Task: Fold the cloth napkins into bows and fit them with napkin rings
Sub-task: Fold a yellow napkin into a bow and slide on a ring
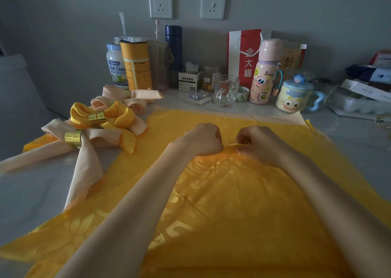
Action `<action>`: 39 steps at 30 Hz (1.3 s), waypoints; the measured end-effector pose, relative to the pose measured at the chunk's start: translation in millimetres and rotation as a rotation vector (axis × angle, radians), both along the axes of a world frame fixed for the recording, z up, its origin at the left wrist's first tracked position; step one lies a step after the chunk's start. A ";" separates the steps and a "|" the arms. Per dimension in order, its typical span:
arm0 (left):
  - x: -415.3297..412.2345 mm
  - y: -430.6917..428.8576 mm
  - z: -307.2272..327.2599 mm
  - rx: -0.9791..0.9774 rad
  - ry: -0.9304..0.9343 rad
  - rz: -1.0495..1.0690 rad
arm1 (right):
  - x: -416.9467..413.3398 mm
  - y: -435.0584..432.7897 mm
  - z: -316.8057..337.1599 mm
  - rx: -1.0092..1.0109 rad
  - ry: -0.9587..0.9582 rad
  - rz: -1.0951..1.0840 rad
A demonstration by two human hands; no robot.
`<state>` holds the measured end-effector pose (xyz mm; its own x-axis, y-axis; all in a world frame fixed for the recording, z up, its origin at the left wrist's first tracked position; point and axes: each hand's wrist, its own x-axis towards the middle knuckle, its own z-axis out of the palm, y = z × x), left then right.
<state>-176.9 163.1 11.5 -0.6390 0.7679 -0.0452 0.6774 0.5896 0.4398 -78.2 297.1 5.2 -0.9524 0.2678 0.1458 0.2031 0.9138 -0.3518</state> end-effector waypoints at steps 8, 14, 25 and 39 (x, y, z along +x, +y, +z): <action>2.5 3.5 1.7 -0.149 -0.131 -0.008 | 3.7 -8.0 11.5 -0.029 -0.297 0.044; 2.2 1.0 0.7 -0.271 -0.193 -0.051 | 4.9 -19.9 25.8 0.030 -0.410 -0.003; 7.7 -13.3 -16.0 -0.054 -0.249 -0.010 | 0.8 -10.6 -44.2 0.125 -0.211 -0.073; 34.0 -19.5 -21.2 -0.069 0.149 0.092 | 45.4 -6.9 -23.4 0.075 0.000 -0.098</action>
<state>-142.9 143.7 -9.7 -0.7098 0.7044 0.0050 0.6741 0.6772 0.2949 -32.8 290.2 -18.2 -0.9220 0.3482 0.1693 0.2928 0.9132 -0.2835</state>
